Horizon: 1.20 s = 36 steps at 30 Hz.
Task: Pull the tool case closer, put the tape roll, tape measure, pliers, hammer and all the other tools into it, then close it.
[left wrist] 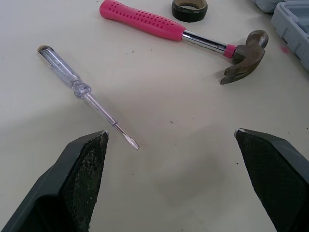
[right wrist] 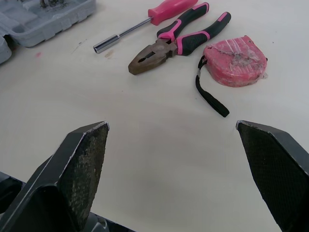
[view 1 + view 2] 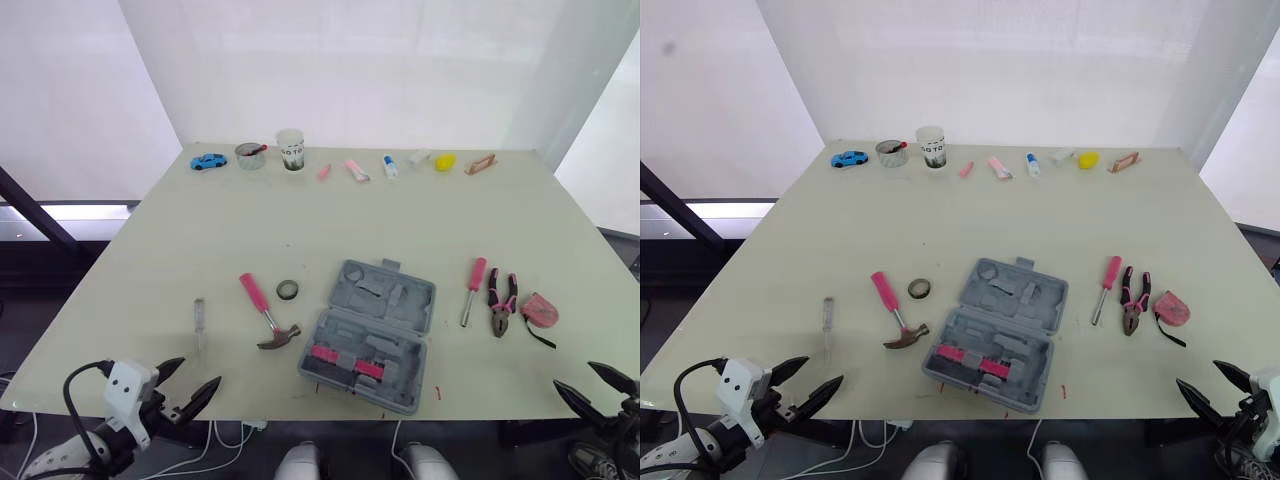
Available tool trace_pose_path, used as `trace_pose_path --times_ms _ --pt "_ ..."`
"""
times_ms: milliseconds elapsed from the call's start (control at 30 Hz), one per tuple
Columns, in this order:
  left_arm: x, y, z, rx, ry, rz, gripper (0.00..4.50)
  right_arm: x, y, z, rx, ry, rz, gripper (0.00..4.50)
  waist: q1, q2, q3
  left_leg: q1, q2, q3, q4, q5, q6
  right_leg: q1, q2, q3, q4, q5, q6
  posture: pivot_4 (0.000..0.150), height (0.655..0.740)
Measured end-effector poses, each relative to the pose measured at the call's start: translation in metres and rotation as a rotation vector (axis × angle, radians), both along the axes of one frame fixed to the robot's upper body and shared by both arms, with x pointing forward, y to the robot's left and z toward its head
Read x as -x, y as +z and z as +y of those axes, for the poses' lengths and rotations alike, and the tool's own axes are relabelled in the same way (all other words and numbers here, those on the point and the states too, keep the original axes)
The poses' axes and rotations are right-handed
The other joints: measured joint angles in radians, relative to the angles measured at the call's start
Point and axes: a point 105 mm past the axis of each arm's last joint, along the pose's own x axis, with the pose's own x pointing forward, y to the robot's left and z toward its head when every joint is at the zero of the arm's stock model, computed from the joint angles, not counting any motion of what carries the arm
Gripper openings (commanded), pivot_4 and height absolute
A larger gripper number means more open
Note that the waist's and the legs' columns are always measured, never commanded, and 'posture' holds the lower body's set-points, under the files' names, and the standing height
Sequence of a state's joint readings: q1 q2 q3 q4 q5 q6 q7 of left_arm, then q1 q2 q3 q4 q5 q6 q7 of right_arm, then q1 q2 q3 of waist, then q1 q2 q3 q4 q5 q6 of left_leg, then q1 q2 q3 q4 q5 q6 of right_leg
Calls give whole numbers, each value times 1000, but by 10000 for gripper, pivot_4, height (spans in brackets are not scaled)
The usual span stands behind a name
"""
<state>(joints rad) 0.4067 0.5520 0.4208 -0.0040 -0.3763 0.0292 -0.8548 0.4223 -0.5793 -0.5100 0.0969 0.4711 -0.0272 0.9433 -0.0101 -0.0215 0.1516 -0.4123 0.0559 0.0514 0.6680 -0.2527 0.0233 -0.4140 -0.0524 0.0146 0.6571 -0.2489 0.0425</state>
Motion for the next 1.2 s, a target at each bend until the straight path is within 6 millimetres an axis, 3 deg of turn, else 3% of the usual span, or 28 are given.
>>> trace_pose_path --times_ms 400,733,933,1133,1200 --pt "4 -4 4 -8 19 6 45000 -8 -4 7 -3 35 -6 44304 2 0 0 0 0 0 0 0 0 0 0 0 0 0 0 1500 7400" --pt "-5 6 3 0 -4 -28 45000 -12 -3 15 -45 31 -41 44304 1 0 0 0 0 0 0 0 0 0 0 0 1 0 0 1500 7400" --pt "-32 35 -5 -8 -84 -72 45000 -30 16 33 -39 97 -130 44304 2 0 0 1 0 0 1 0 0 1 2 0 2 0 0 1500 7400" --pt "-76 65 -39 68 -207 -114 45000 -48 18 55 -13 160 -137 44304 4 1 -1 1 -2 0 2 0 0 1 4 1 3 1 0 1500 7400" --pt "-101 81 -57 129 -294 -131 45000 -53 13 63 15 184 -102 44304 11 0 0 0 -4 1 3 1 0 2 5 -2 4 1 0 1500 7400"
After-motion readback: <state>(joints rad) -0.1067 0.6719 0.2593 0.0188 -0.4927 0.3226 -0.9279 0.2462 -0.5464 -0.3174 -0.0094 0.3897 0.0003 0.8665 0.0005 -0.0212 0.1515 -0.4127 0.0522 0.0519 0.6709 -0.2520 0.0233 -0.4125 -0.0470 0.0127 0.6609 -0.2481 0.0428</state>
